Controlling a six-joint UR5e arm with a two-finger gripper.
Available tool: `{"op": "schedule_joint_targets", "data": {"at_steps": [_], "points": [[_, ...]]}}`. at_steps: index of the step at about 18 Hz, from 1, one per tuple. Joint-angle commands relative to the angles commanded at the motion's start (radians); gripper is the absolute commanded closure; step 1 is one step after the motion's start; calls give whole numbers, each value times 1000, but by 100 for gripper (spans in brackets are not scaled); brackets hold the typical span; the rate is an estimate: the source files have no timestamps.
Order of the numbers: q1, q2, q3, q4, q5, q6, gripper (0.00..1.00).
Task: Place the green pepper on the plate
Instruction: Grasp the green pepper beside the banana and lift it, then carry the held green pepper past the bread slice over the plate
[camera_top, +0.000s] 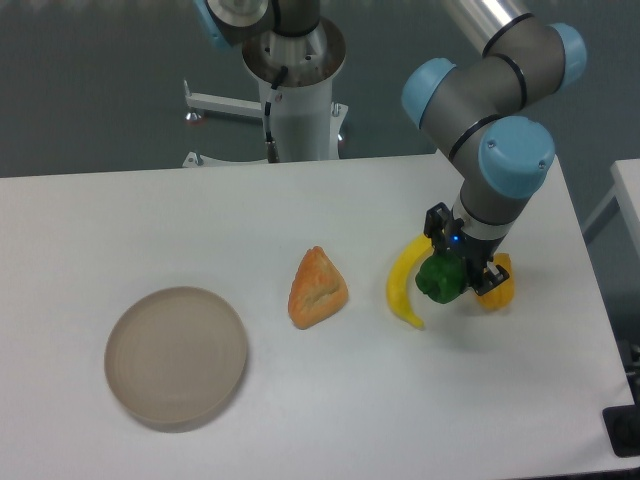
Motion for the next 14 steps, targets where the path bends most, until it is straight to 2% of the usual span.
{"op": "schedule_joint_targets", "data": {"at_steps": [7,9,12,14], "points": [[-24,8,3,-3,-35,-38,98],[-73,15,2,-3,-43,-133,98],[-168,25,-5,5,-48,-356,98],[-213,23,-8,6,-60,-443,98]]}}
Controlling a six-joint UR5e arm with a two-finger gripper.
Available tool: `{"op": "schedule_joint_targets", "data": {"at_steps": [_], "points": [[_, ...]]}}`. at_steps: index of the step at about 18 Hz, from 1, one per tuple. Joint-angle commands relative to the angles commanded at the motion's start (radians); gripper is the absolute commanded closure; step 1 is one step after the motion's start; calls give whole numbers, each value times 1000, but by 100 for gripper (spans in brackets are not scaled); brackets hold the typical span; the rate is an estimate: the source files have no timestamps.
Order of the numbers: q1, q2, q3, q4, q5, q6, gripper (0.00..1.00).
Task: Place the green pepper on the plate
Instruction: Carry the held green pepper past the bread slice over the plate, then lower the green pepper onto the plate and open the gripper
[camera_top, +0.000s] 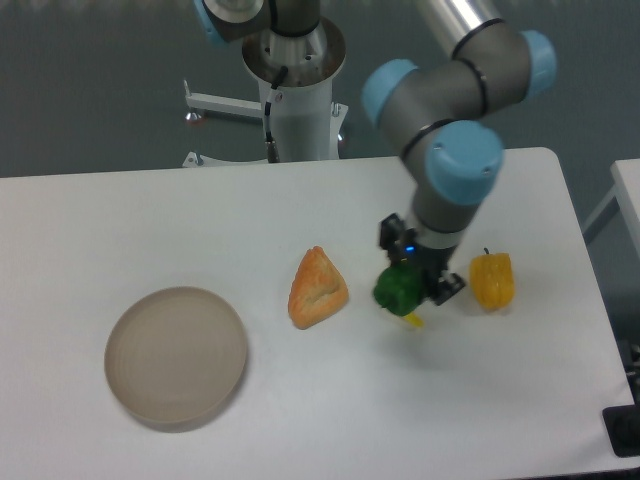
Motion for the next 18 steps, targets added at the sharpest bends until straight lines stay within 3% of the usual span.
{"op": "schedule_joint_targets", "data": {"at_steps": [4,8,11,14,16,17,18], "points": [[-97,-3,-14,8,-55,-152,98],[-210,-46,-15,54,-99,-315,96],[-249,-77,-15,101,-210,-387,85],[-278,-119,-18,149,-207,-402,61],[-304,-150,-20,153,-204,-404,56],[-308,-159,-20,156,-204,-404,45],[-309,-163,-20,158,-204,-404,17]]}}
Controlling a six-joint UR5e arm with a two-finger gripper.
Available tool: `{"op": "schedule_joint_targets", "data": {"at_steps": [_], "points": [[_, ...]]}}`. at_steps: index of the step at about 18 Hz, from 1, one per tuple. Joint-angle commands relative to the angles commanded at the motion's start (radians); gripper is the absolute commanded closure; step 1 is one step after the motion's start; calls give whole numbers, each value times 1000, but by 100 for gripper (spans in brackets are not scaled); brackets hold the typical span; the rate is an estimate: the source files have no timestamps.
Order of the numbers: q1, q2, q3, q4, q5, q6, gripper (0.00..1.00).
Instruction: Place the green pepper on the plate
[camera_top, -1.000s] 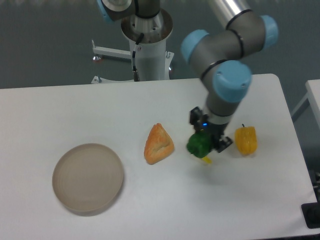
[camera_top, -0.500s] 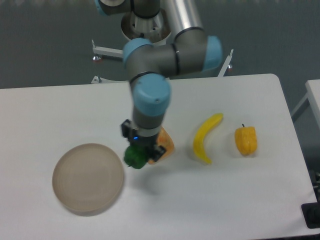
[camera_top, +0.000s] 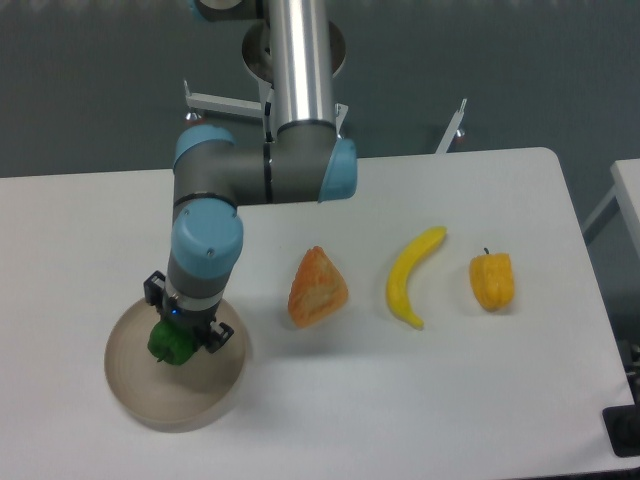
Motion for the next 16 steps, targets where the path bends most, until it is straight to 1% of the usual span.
{"op": "schedule_joint_targets", "data": {"at_steps": [1,3,8,10,13,15,16], "points": [[0,1,0,6,0,0,0],[0,15,0,5,-2,0,0],[14,81,8,3,0,9,0],[58,112,3,3,0,12,0],[139,129,2,3,5,17,0],[196,133,0,0,56,34,0],[242,138,0,-8,95,81,0]]}}
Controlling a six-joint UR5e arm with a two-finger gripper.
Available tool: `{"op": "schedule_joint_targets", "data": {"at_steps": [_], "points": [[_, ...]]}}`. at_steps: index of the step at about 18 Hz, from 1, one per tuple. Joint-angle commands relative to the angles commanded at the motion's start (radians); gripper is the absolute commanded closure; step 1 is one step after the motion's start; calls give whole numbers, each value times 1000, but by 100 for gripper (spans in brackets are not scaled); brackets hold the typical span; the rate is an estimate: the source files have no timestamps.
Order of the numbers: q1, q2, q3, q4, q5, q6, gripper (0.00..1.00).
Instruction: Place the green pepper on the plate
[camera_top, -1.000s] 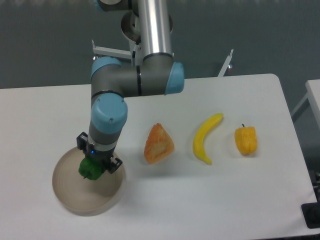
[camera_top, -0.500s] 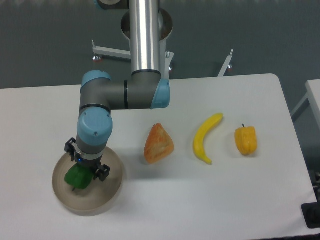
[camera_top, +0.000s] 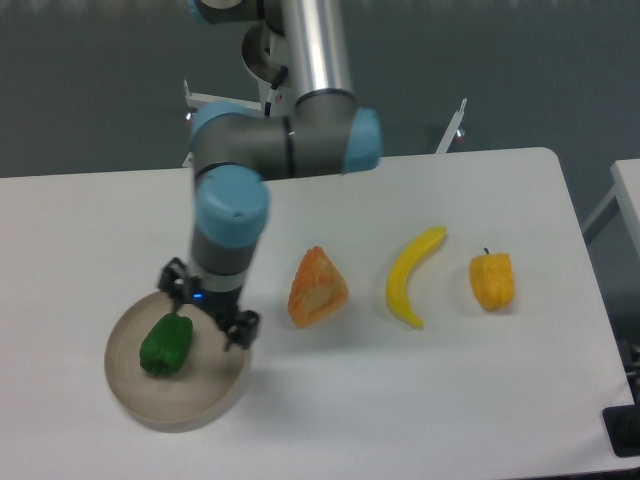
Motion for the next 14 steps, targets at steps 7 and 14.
{"op": "schedule_joint_targets", "data": {"at_steps": [7,14], "points": [[151,60,-8,-115,85,472,0],[223,60,-64,-152,284,816,0]]}}
